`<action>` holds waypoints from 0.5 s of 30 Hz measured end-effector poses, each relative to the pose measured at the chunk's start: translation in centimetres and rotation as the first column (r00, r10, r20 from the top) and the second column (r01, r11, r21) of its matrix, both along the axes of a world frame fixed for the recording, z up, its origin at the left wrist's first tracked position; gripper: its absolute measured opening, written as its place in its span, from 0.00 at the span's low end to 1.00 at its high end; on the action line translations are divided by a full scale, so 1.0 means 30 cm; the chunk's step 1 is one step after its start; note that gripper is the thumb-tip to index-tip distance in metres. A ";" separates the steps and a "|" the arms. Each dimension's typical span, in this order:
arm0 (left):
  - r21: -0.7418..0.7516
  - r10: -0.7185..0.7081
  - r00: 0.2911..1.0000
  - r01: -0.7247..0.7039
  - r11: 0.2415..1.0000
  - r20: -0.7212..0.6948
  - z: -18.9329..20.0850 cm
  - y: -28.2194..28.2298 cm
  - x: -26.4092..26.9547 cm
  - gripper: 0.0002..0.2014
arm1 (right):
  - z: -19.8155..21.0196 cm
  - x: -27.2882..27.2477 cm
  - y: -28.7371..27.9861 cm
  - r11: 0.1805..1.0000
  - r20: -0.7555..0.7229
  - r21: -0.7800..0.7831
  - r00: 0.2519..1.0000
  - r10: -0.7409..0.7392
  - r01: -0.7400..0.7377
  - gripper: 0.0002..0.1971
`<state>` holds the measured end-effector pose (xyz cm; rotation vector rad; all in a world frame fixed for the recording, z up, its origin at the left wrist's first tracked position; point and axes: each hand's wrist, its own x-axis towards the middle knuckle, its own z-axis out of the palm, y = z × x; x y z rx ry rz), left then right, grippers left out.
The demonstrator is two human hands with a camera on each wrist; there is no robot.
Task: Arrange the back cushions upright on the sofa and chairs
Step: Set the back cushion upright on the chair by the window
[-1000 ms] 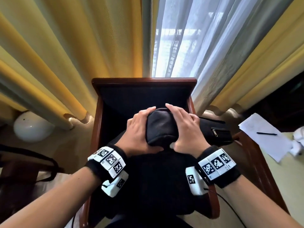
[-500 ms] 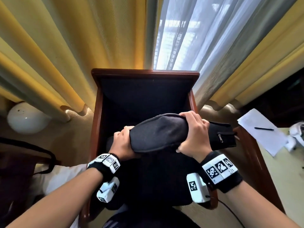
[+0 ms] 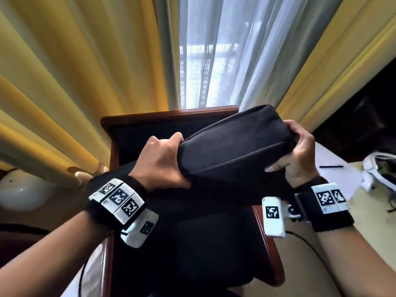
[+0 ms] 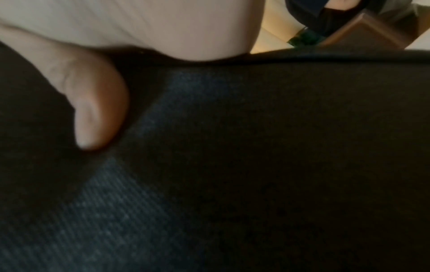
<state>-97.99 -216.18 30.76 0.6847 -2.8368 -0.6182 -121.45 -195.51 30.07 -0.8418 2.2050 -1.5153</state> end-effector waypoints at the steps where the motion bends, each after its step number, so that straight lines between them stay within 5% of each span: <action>1: -0.033 0.000 1.000 0.000 0.999 0.014 0.024 -0.003 -0.002 0.36 | -0.004 0.003 -0.001 1.000 0.020 -0.024 1.000 -0.005 0.005 0.46; 6: -0.197 0.027 0.986 0.007 0.980 0.166 -0.082 -0.017 -0.023 0.35 | -0.182 0.095 -0.043 0.971 0.292 -0.181 0.951 -0.096 0.154 0.35; 9: -0.091 0.046 0.967 -0.024 0.996 0.251 -0.320 -0.023 0.004 0.37 | -0.355 0.131 -0.034 0.998 0.416 0.002 0.907 -0.063 0.068 0.49; 12: 0.130 0.062 0.957 -0.103 0.986 0.283 -0.516 -0.013 0.063 0.37 | -0.634 0.061 0.042 0.986 0.602 0.165 0.788 -0.130 0.037 0.44; 15: 0.189 0.226 0.928 -0.289 0.939 0.295 -0.600 -0.030 0.131 0.36 | -0.839 0.021 0.088 0.950 0.532 0.306 0.815 -0.230 0.068 0.50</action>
